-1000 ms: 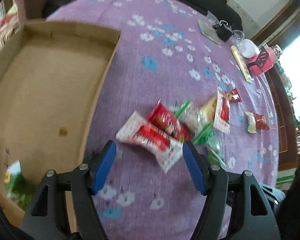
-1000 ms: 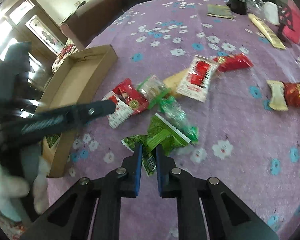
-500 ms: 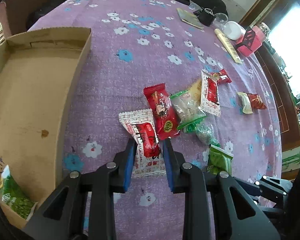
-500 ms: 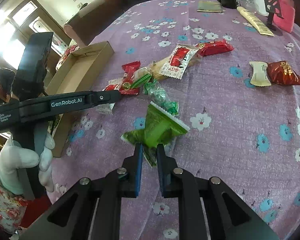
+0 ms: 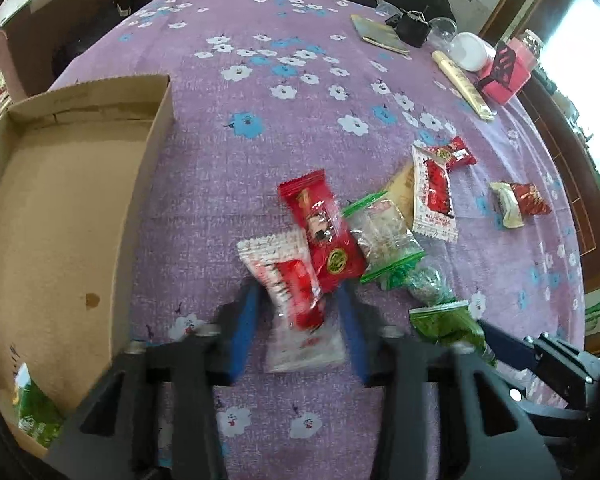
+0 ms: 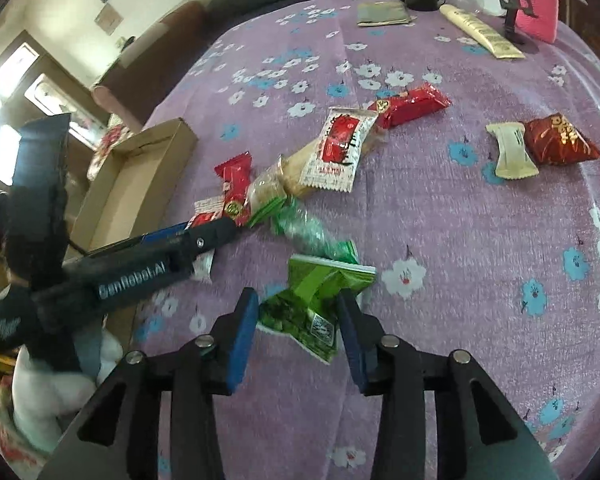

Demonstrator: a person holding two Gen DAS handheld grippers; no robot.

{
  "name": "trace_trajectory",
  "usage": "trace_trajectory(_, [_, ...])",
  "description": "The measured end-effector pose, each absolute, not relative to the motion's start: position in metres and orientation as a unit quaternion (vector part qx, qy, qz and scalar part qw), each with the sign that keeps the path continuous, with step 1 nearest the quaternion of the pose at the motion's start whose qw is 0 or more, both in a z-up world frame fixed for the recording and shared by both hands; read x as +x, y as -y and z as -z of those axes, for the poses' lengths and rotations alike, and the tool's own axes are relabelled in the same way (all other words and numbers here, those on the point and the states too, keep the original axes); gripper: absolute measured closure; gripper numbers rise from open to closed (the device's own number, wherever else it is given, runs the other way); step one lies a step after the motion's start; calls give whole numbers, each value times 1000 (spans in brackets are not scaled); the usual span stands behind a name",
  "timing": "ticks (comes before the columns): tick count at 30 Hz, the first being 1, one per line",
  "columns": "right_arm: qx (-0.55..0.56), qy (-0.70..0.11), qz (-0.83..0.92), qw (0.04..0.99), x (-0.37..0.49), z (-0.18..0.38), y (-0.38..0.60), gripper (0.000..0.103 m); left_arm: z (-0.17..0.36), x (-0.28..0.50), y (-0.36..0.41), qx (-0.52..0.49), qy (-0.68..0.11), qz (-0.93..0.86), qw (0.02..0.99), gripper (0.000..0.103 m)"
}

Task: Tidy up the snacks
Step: 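Carry both packets into the cardboard tray and release them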

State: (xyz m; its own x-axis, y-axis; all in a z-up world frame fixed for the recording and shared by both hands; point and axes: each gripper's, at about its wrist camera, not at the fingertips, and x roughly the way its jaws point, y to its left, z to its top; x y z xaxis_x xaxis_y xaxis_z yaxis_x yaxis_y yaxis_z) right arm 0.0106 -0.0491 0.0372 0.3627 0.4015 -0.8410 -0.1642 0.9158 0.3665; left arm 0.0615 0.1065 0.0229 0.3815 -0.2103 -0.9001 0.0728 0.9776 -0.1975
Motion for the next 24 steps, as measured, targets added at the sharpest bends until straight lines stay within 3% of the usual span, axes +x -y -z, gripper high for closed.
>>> trace_trajectory(3, [98,-537,-162,822,10,-38,46,65,-24,59,-113,-73,-552,93,825,79])
trace_trajectory(7, [87,-531,-171,825,6,-42,47,82,-33,49,-121,-83,-542,101,830,79])
trace_trajectory(9, [88,-532,-179,823,3,-42,48,85,-41,42,-128,-92,-535,104,834,79])
trace_trajectory(24, [118,-500,-246,822,-5,-89,-5,89,-93,0,-251,-128,-492,26,861,79])
